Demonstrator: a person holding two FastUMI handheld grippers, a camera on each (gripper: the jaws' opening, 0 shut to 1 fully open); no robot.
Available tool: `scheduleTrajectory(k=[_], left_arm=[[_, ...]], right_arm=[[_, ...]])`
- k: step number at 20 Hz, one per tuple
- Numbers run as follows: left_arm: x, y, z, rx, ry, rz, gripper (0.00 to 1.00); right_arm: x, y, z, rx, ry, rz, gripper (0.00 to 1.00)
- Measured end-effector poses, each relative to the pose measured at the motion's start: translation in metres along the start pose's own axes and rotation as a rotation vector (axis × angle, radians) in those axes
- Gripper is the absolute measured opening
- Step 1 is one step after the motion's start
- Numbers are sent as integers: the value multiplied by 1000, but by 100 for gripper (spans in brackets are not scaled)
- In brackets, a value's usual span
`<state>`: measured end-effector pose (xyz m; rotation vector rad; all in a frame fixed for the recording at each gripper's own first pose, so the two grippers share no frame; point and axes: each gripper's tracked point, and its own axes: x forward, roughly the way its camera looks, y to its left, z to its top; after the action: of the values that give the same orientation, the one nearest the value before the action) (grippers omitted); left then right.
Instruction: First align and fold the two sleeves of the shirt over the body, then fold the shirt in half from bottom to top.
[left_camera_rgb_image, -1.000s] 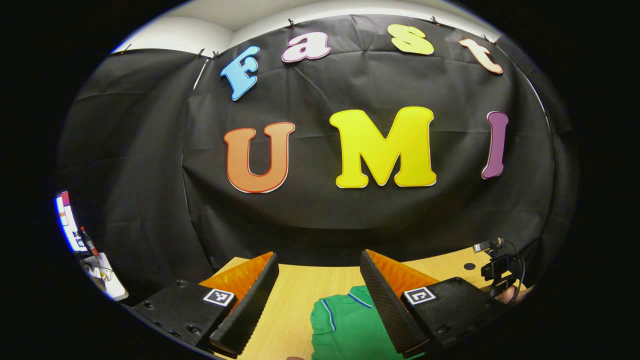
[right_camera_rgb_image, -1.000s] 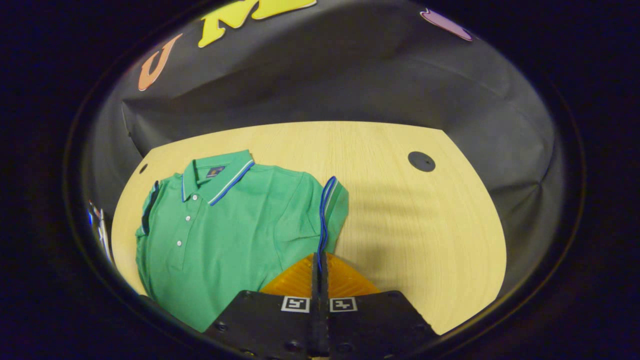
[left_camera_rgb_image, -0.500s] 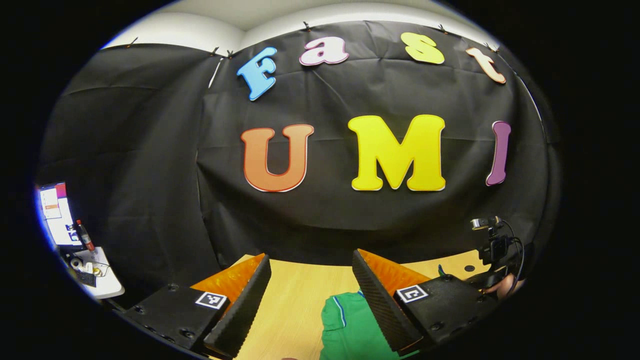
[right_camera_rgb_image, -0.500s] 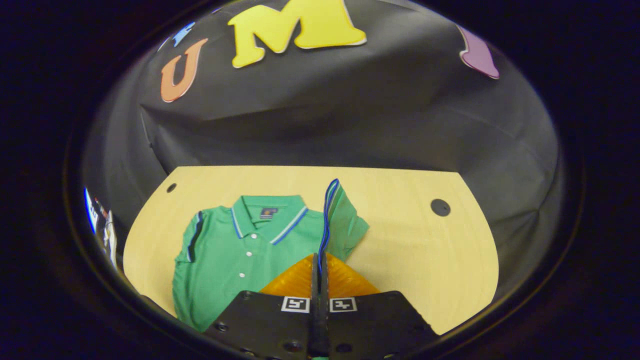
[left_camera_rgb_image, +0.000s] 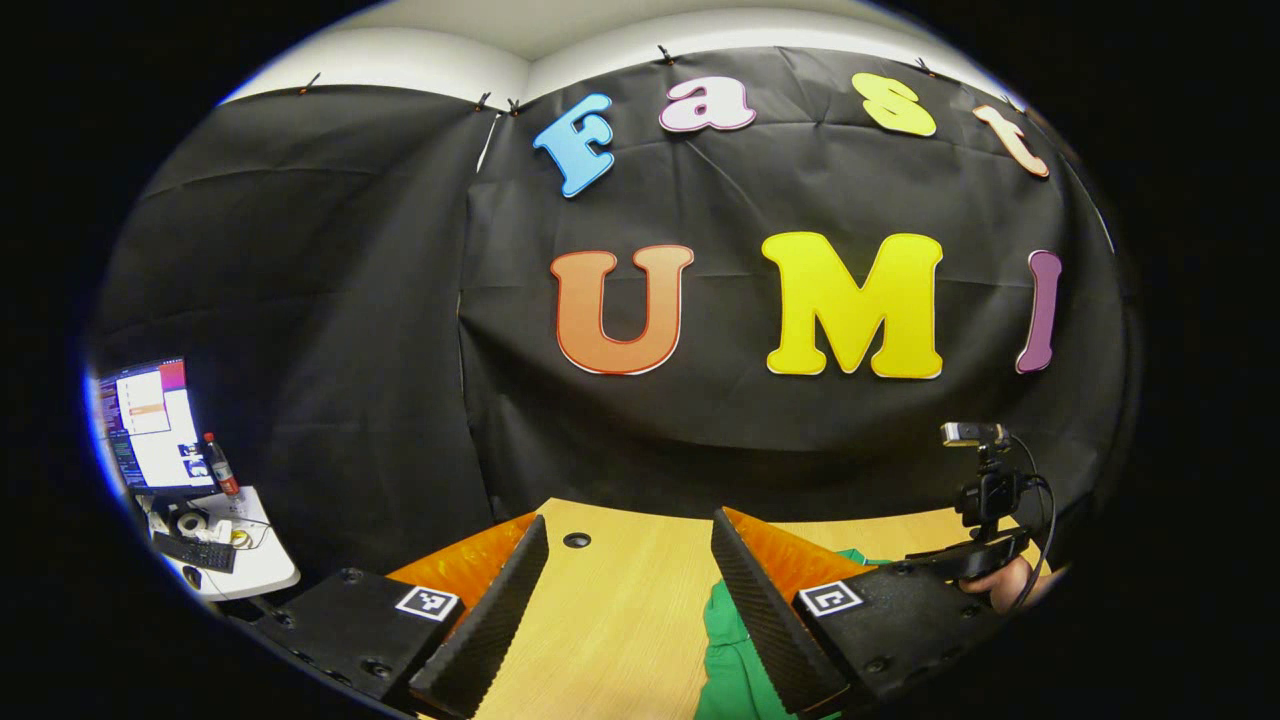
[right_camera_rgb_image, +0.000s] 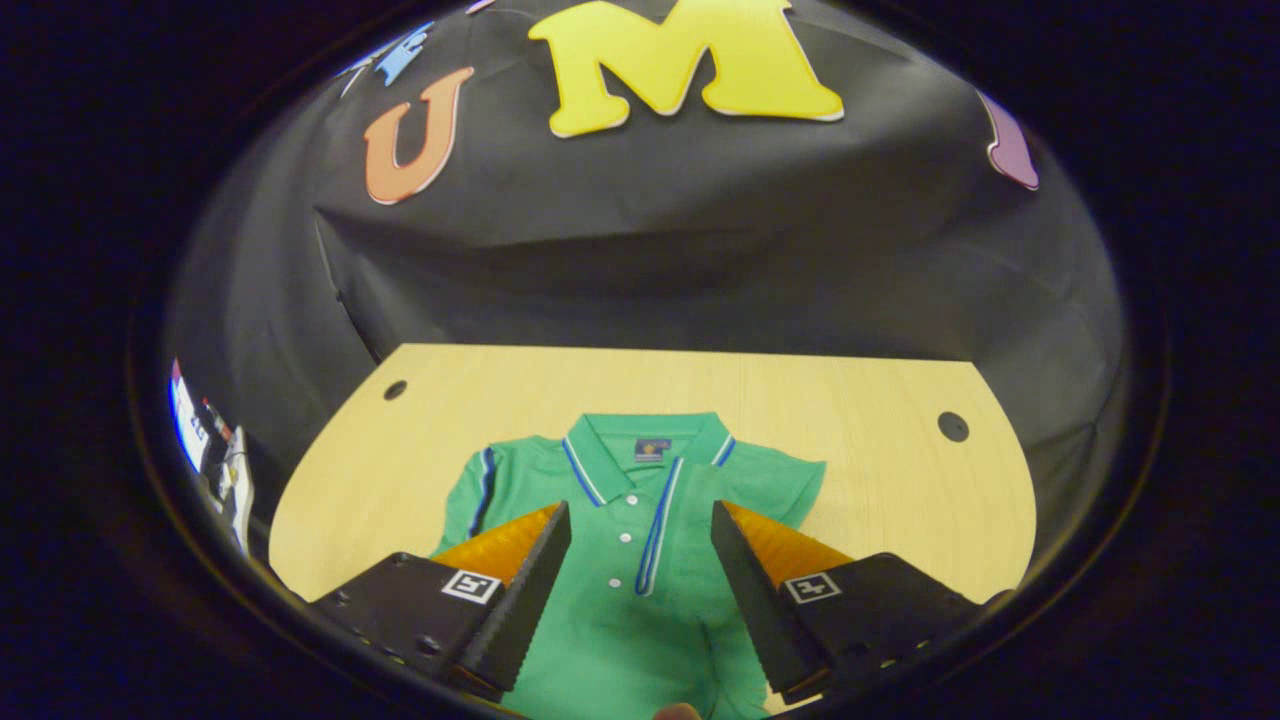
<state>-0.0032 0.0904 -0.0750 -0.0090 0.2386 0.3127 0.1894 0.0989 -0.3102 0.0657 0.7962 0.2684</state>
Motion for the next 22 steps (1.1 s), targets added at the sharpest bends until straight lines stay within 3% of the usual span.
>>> scheduleTrajectory(k=[2,5,9,13,17,22], left_arm=[[4,-11,-8,-9,25,-45,100],[12,-34,-16,-3,47,-118,100],[37,-70,-40,-1,138,-223,100],[71,-104,-79,41,281,-314,100],[97,-125,-145,54,511,-345,100],[135,-130,-221,97,736,-331,100]], right_arm=[[-24,0,12,-20,-54,-20,87],[-66,0,27,-62,-127,-38,98],[-131,-6,42,-117,-226,-61,98],[-174,-23,36,-98,-243,-92,98],[-195,-56,27,-79,-241,-155,96],[-195,-89,4,-11,-180,-195,96]])
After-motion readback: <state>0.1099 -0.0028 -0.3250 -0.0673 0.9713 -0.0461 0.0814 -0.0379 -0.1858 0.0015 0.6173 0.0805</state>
